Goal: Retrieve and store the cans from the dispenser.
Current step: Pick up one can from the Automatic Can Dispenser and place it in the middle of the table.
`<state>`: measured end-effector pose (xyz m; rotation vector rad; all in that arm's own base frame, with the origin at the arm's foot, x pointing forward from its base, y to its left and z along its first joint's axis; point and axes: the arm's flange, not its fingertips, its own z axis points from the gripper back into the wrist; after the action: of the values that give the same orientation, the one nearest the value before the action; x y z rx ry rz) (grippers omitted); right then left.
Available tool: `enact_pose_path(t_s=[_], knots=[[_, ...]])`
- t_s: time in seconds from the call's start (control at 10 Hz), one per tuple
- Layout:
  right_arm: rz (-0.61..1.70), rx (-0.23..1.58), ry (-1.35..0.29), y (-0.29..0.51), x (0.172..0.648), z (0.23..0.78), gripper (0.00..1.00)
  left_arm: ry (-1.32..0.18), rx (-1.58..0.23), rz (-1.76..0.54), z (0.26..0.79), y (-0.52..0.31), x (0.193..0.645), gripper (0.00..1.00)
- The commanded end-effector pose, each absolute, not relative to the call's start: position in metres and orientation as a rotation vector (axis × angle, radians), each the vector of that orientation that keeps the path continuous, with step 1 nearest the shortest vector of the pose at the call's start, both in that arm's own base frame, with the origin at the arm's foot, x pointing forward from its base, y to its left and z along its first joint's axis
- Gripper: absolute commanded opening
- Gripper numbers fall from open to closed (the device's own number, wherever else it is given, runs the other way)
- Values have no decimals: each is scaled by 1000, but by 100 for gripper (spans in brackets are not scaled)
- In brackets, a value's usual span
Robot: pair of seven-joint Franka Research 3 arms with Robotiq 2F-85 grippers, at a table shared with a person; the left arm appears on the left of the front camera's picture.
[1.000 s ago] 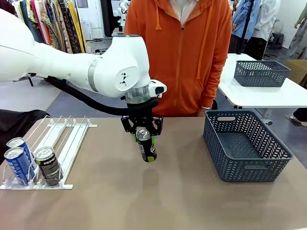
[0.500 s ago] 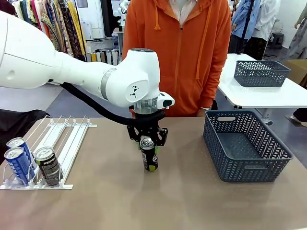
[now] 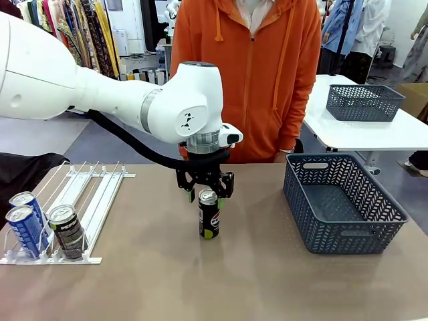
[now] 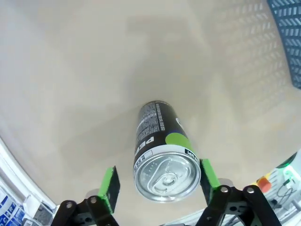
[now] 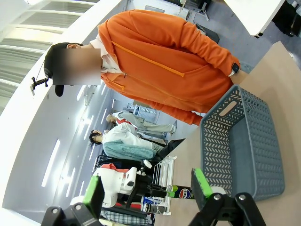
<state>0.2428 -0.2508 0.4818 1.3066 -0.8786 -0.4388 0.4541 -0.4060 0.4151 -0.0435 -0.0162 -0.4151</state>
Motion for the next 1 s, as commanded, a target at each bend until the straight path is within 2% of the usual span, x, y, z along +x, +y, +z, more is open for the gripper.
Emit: enact_pose_path(t_s=[0.0,0.2,0.5,0.7,0.8,0.9], knots=[[-433,1318,-909,-252,247,485,100,-101,-33,-372,441,-398,448,100],[-433,1318,-909,-252,247,485,100,-226,-116,-309,510,-370,430,100],[-433,1318,-909,-252,247,485,100,-150,-392,-205,583,-253,415,100],[-433,1318,-909,-252,247,485,100,-182,-675,-27,601,-132,416,100],[-433,1318,-909,-252,247,485,100,-185,-856,-33,601,-71,409,100],[-433,1318,-909,-252,247,485,100,-223,-973,96,589,-10,400,100]])
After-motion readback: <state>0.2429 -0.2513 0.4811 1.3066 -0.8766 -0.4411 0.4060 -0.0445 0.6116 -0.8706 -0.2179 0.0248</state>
